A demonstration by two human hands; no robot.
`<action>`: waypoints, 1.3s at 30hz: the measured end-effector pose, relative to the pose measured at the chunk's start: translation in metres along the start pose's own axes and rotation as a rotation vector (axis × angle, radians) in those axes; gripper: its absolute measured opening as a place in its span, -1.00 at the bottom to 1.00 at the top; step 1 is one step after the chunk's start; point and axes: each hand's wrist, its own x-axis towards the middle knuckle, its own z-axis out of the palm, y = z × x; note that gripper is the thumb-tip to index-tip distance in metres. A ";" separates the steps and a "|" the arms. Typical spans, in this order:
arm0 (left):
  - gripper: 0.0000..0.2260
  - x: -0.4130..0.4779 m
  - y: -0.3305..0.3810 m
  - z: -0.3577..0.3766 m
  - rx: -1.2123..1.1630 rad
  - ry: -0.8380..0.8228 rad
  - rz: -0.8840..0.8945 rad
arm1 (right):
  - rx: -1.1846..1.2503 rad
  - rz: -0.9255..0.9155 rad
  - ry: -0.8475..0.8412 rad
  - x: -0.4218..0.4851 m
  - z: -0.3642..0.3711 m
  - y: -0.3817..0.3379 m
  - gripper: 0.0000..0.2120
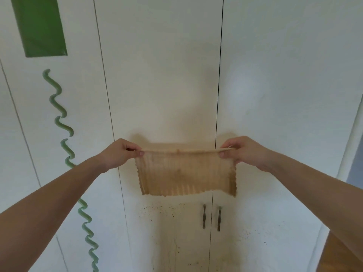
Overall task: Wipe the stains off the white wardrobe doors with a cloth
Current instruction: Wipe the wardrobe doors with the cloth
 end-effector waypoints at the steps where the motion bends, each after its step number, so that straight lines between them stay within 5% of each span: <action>1: -0.89 -0.001 -0.002 0.002 0.006 -0.023 -0.052 | -0.070 -0.003 0.005 0.001 0.004 0.002 -0.96; 6: -0.90 -0.006 -0.036 0.022 -0.070 -0.217 -0.355 | -0.822 0.077 -0.015 0.011 0.055 0.019 -0.84; 9: -0.84 -0.014 -0.065 0.049 -0.209 -0.193 -0.530 | -1.015 0.165 -0.002 0.017 0.099 0.038 -0.76; 13: -0.88 -0.008 -0.091 0.069 -0.678 0.021 -0.609 | -0.720 0.335 0.056 0.034 0.133 0.045 -0.79; 17: -0.80 0.004 -0.108 0.078 -0.948 0.125 -0.548 | 0.125 0.524 0.340 0.042 0.182 0.043 -0.81; 22: -0.84 0.023 -0.124 0.090 -1.158 0.288 -0.376 | 0.638 0.391 0.798 0.057 0.239 0.044 -0.79; 31: -0.86 0.049 -0.173 0.108 -1.126 0.458 -0.058 | 0.680 -0.025 1.071 0.087 0.277 0.069 -0.88; 35: -0.68 0.057 -0.190 0.128 -1.056 0.524 0.128 | 0.729 -0.068 1.129 0.101 0.287 0.104 -0.76; 39: -0.53 0.068 -0.210 0.155 -0.665 0.635 0.513 | 0.516 -0.299 1.141 0.112 0.294 0.126 -0.74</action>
